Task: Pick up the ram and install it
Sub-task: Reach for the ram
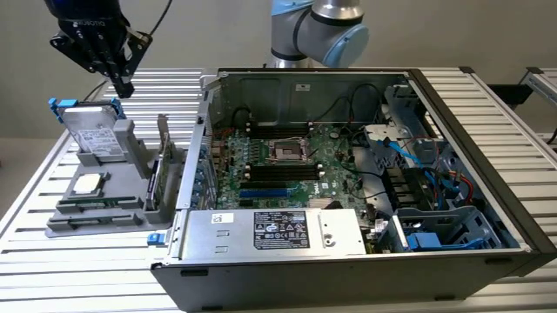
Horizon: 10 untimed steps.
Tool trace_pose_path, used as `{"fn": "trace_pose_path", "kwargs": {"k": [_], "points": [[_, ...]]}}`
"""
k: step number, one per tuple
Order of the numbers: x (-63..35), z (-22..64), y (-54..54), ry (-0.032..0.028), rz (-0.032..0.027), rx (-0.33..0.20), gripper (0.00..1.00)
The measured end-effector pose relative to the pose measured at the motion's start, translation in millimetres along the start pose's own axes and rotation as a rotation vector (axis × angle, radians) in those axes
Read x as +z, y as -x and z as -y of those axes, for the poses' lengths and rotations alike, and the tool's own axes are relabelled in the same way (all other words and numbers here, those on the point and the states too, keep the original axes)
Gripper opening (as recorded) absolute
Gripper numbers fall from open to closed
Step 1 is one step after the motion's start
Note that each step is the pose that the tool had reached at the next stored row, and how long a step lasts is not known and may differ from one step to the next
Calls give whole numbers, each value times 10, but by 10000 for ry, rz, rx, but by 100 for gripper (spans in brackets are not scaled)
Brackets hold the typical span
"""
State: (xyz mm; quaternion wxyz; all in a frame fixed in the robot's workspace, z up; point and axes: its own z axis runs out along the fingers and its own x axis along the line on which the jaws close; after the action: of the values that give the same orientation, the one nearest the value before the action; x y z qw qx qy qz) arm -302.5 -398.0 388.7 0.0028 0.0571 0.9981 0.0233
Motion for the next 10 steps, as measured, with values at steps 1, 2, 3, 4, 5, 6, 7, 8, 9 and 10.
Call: {"fn": "trace_pose_path", "kwargs": {"k": [1,2,3,4,5,6,7,8,9,10], "points": [[3,5,-46,0,0,-6,10],[7,11,-95,0,0,-14,10],[10,16,-136,0,-2,-25,10],[15,21,-177,0,-2,-37,10],[21,26,-220,0,-2,-44,10],[27,32,-266,0,-2,-47,10],[31,37,-310,1,-2,-47,10],[36,42,-355,0,-2,-47,10],[39,48,-401,1,-2,-46,10],[40,51,-434,1,-2,-46,10]]}}
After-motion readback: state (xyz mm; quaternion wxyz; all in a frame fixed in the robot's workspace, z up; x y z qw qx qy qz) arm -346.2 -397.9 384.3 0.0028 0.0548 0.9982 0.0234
